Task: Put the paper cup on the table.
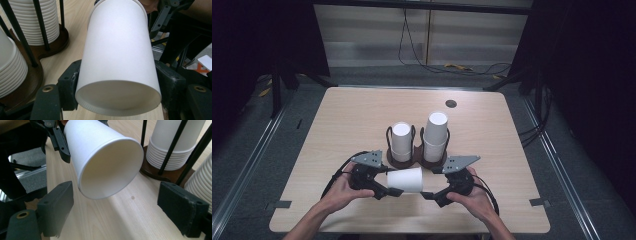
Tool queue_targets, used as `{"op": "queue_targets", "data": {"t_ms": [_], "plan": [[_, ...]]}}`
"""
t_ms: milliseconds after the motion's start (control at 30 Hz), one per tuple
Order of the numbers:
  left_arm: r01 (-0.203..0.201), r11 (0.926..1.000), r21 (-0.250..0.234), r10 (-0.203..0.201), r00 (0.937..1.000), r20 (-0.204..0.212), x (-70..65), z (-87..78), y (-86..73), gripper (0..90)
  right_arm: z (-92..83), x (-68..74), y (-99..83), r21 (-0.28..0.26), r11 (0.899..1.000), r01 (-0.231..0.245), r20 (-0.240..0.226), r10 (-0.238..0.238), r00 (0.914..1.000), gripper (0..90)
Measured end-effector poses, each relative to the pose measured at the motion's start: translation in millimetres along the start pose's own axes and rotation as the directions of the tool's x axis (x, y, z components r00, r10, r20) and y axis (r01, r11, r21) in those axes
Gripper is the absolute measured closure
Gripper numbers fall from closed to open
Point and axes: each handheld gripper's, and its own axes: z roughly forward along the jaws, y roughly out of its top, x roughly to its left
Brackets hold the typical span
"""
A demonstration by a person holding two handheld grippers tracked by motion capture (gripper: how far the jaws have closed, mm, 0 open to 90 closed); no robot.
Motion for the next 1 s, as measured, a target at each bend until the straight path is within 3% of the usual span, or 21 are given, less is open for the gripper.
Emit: {"op": "queue_targets", "data": {"t_ms": [133,200,333,533,767,1000], "plan": [[0.002,0.9998,-0.020,-0.002,1.0000,0.001,-0.1,-0.9,-1.1,32.1,-0.4,-2.3,1.2,-0.036,0.999,-0.007,-0.013,0.006,0.9999,13.6],[0.005,0.9981,-0.062,-0.006,0.9999,-0.009,-0.3,-1.2,-2.5,32.1,-0.4,-2.4,1.8,-0.052,0.999,-0.009,-0.019,0.008,0.9998,13.6],[0.015,0.9947,-0.102,-0.015,0.9999,-0.002,-2.0,-1.1,-3.0,32.1,-1.1,-1.2,1.9,-0.066,0.998,-0.015,-0.028,0.013,0.9995,13.7],[-0.002,0.9934,-0.115,0.003,1.0000,0.007,-4.3,2.5,-2.3,32.1,-2.5,0.2,2.1,-0.078,0.997,-0.008,-0.027,0.006,0.9996,13.6],[-0.023,0.9927,-0.118,0.024,0.9996,0.012,-9.3,4.0,-0.1,32.2,-6.2,0.6,3.4,-0.137,0.990,-0.025,-0.073,0.015,0.9972,13.4],[-0.037,0.9929,-0.113,0.041,0.9987,0.032,-13.6,10.3,1.8,32.1,-3.4,-0.4,5.1,-0.144,0.989,-0.032,-0.098,0.018,0.9951,13.4]]}}
